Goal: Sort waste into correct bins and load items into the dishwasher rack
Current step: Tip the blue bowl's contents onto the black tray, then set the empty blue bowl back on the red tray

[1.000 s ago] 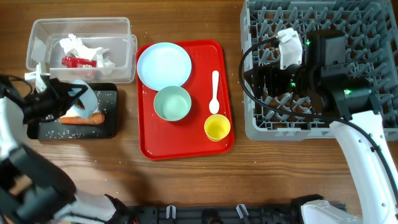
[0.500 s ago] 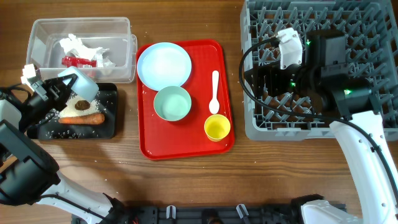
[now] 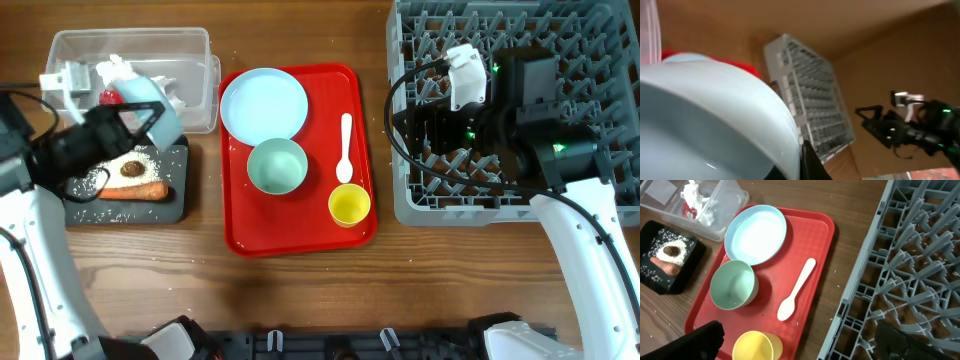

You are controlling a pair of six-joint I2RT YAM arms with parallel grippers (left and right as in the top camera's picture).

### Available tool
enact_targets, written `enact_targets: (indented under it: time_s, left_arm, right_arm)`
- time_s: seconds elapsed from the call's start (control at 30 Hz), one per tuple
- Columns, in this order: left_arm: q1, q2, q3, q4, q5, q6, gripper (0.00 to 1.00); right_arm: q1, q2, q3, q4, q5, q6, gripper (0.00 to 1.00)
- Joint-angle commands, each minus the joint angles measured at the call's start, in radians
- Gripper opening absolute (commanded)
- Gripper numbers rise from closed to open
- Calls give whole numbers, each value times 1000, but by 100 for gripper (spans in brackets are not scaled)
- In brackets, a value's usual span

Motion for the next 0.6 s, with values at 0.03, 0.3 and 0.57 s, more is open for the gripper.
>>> enact_targets:
  time_s: [0.03, 0.3, 0.57]
  left_arm:
    - [-175, -39, 3, -98, -318, -37, 4]
    - [-692, -37, 0, -348, -970, -239, 4]
    - [-1052, -27, -213, -207, -1267, -440, 4]
  right_arm:
    - [0, 7, 14, 8, 4, 8, 100]
    - [0, 7, 14, -6, -3, 9, 100]
    - [0, 7, 14, -6, -3, 8, 100]
